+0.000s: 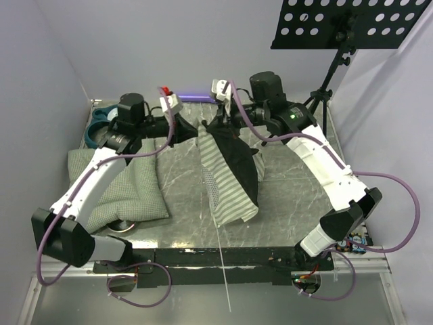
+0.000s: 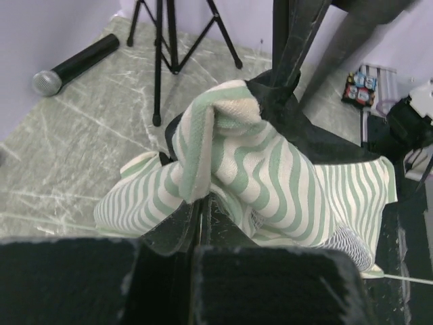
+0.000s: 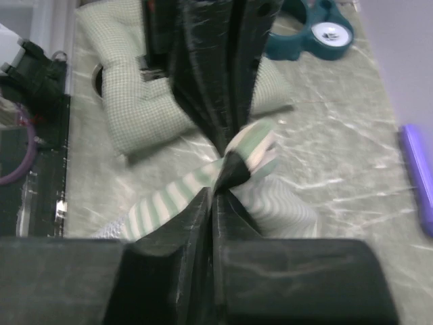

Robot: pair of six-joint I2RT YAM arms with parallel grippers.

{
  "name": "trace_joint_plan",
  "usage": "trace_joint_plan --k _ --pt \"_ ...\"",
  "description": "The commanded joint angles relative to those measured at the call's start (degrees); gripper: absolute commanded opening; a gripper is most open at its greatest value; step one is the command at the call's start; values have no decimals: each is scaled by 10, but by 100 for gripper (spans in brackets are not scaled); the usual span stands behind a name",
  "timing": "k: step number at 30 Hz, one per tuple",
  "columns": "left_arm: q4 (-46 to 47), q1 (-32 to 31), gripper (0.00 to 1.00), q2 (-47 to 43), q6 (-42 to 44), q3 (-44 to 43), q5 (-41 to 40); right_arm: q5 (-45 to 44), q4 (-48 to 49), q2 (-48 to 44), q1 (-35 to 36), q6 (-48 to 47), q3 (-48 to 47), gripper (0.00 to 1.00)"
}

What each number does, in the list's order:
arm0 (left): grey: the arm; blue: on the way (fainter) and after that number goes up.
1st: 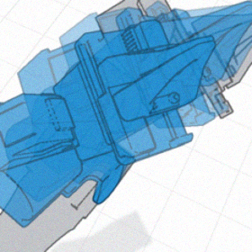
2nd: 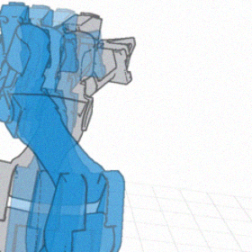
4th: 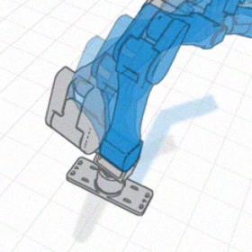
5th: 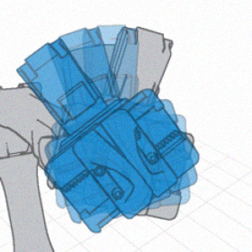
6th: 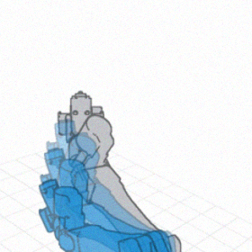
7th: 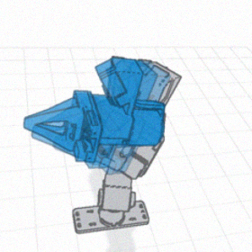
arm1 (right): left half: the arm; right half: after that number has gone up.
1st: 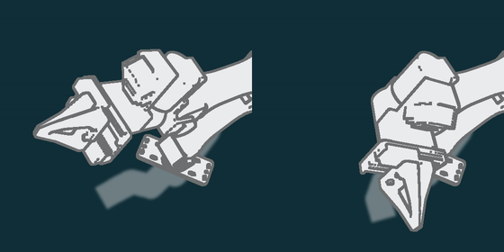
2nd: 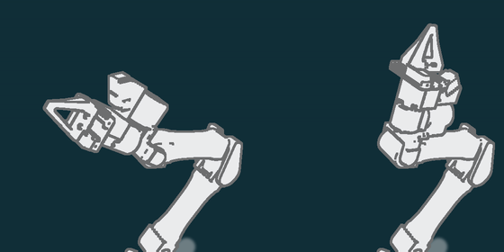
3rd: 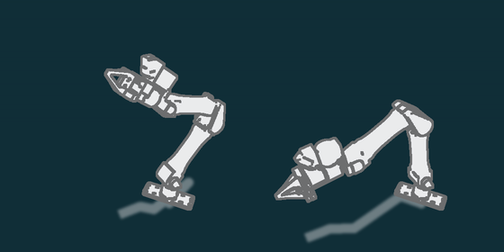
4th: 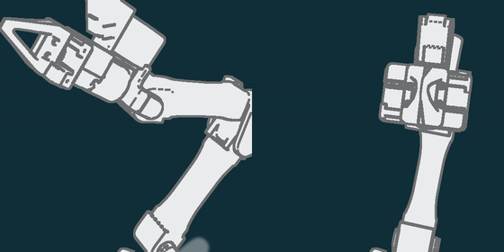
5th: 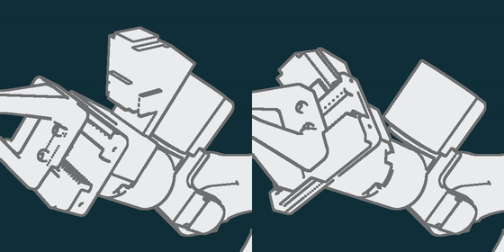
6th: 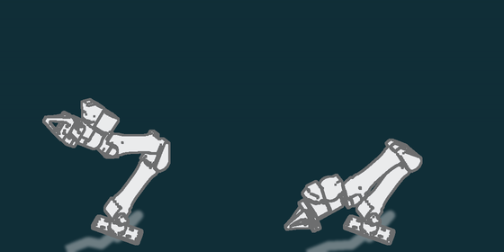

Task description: Set up the pet tent

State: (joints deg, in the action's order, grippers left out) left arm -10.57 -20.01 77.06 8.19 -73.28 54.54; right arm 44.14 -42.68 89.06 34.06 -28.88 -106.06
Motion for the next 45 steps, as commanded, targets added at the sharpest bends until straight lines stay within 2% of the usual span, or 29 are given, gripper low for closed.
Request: trace_joint_plan --k 1,2,3,6,8,11,15,21,24,28,29,34,37,38,40,42,45 --pt "73 39 1 -33 -77 46 33 12 69 5 22 66 -8 36" --pt "74 58 1 -34 -107 48 41 4 80 11 21 83 -13 49" --pt "74 73 1 -33 -120 48 49 -1 85 13 18 98 -17 56" --pt "78 130 1 -36 -142 60 75 -9 112 2 -4 138 0 72" --pt "98 164 1 -47 -156 82 91 -14 130 -12 -22 163 21 78" --pt "98 218 1 -59 -149 106 94 -31 146 -34 -45 198 58 82" --pt "49 304 1 -42 -92 107 108 -34 164 -67 -91 242 120 83" --pt "-153 430 1 46 119 57 122 -45 174 -109 -125 259 228 83" --pt "-250 471 2 99 218 27 108 -51 186 -133 -137 274 279 83" --pt "-415 516 74 174 360 -45 57 -56 184 -153 -155 288 313 84" --pt "-449 525 80 178 376 -55 36 -57 184 -158 -160 288 322 84" --pt "-495 588 99 153 429 -65 -81 -56 178 -181 -183 284 350 84" --pt "-506 613 100 136 444 -75 -136 -53 168 -189 -197 272 362 84" --pt "-523 619 100 129 465 -84 -132 -51 164 -191 -203 270 366 84" --pt "-582 612 100 103 567 -99 -92 -51 154 -195 -218 269 374 84" --pt "-551 553 100 63 540 -102 -87 -44 147 -202 -237 271 388 84" --pt "-518 397 100 54 499 -137 -95 -40 137 -226 -268 282 408 85"
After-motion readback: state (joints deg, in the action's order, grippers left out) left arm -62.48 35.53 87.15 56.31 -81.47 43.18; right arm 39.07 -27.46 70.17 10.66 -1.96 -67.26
